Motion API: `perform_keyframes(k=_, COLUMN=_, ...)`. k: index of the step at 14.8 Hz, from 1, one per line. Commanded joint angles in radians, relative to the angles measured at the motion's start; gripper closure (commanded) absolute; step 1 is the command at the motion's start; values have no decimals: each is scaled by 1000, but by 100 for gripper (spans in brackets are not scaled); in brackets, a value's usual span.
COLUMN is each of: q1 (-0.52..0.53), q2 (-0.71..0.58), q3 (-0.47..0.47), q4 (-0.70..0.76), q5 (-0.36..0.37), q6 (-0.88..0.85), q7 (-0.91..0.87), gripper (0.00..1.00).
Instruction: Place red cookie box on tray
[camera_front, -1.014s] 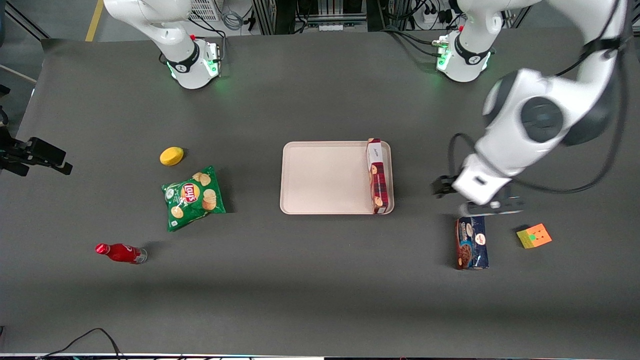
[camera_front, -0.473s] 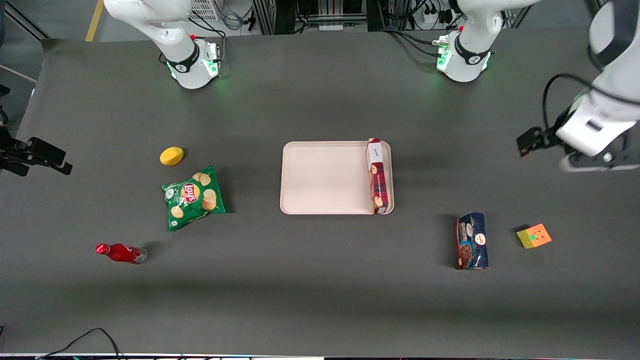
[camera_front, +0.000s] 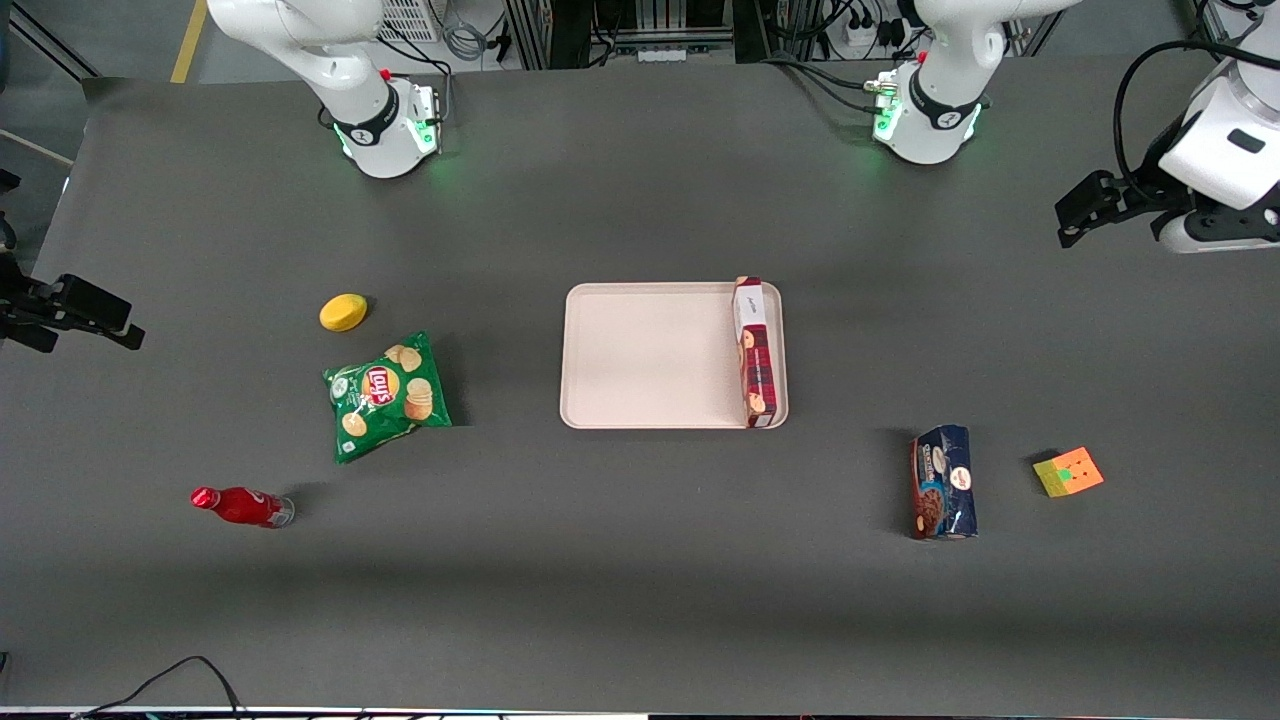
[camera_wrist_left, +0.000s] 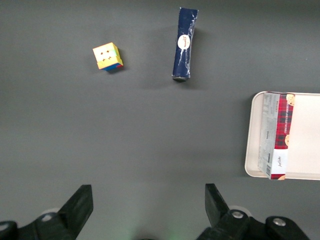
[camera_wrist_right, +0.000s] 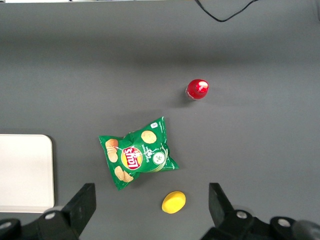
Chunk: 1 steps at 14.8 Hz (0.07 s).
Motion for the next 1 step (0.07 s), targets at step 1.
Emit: perform_keyframes(k=1, q1=-11, q2=-18, q3=12, q4=-24, q5=-22, q6=-3, q7=16, gripper=0)
